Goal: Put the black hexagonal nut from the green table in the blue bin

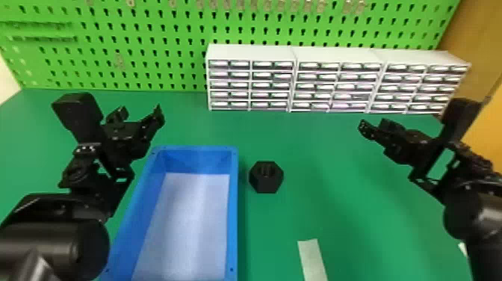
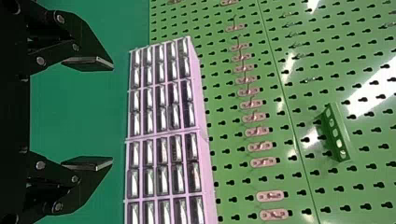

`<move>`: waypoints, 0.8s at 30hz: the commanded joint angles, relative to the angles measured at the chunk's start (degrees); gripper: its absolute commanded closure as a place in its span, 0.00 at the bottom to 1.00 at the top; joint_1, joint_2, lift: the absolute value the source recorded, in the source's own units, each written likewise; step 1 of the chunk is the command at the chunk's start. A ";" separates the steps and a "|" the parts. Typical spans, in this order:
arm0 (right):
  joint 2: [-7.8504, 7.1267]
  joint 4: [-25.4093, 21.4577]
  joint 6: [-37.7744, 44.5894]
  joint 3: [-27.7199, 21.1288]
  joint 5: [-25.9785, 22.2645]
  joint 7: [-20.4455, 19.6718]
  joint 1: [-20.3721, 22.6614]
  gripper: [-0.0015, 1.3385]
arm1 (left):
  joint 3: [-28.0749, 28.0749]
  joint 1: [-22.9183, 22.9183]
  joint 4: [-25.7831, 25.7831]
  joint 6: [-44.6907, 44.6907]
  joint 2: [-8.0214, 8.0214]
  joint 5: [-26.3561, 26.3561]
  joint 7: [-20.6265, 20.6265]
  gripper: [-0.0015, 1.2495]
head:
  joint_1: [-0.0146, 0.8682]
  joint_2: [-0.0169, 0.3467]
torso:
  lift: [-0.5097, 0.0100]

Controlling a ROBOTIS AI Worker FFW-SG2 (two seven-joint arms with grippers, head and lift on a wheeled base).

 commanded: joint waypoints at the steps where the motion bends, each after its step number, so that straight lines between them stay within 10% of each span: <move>1: 0.04 0.00 0.25 -0.17 -0.22 0.00 0.15 0.40 | -0.02 0.00 -0.01 0.01 0.00 0.00 0.00 0.36 | 0.80 0.07 | 0.79; 24: -1.36 -0.88 13.34 2.46 0.66 0.00 -3.19 0.40 | 0.06 0.26 -0.01 0.01 0.00 0.18 0.00 0.36 | 0.80 0.07 | 0.79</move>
